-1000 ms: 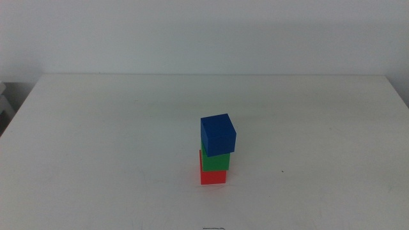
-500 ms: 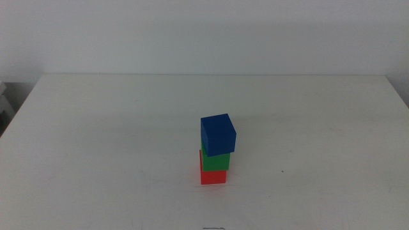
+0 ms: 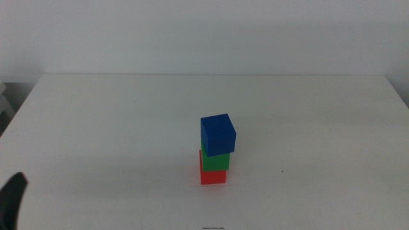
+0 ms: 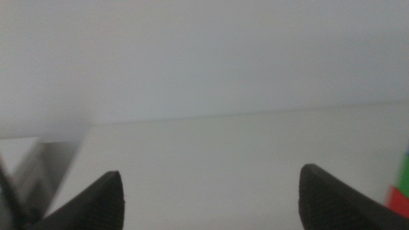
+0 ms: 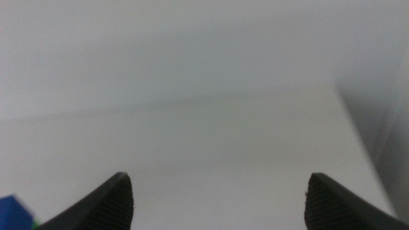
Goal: Stack red cubes first, then green, then blue cubes in a specific spot.
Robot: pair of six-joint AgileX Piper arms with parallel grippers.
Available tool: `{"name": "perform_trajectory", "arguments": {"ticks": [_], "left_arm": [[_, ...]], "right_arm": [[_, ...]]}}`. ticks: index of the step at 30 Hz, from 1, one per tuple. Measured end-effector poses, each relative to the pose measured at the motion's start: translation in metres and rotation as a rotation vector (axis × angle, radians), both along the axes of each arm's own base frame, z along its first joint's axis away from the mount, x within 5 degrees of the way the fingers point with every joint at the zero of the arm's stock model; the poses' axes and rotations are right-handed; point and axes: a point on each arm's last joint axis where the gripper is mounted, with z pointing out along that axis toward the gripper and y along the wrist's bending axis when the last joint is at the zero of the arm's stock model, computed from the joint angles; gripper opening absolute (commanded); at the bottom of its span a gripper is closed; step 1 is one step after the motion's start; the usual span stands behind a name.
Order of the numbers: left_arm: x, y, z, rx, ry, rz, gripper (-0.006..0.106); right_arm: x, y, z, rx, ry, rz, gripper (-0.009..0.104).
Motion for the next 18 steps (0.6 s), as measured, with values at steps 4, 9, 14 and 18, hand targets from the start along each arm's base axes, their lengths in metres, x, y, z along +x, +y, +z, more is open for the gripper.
{"name": "perform_trajectory", "arguments": {"ticks": [4, 9, 14, 18], "left_arm": [[-0.003, 0.006, -0.006, -0.007, -0.047, 0.099, 0.094], [-0.005, 0.008, -0.017, -0.006, -0.052, 0.144, 0.094], [-0.003, 0.008, -0.035, 0.010, -0.011, 0.146, 0.094], [-0.002, 0.009, -0.045, 0.017, 0.019, 0.147, 0.094]], "right_arm": [[-0.018, -0.002, -0.027, -0.037, -0.191, 0.011, 0.071], [-0.042, -0.004, -0.080, -0.038, -0.270, 0.026, 0.071], [-0.056, -0.005, -0.140, -0.046, -0.220, 0.028, 0.071], [-0.063, -0.006, -0.171, -0.046, -0.212, 0.028, 0.071]]}}
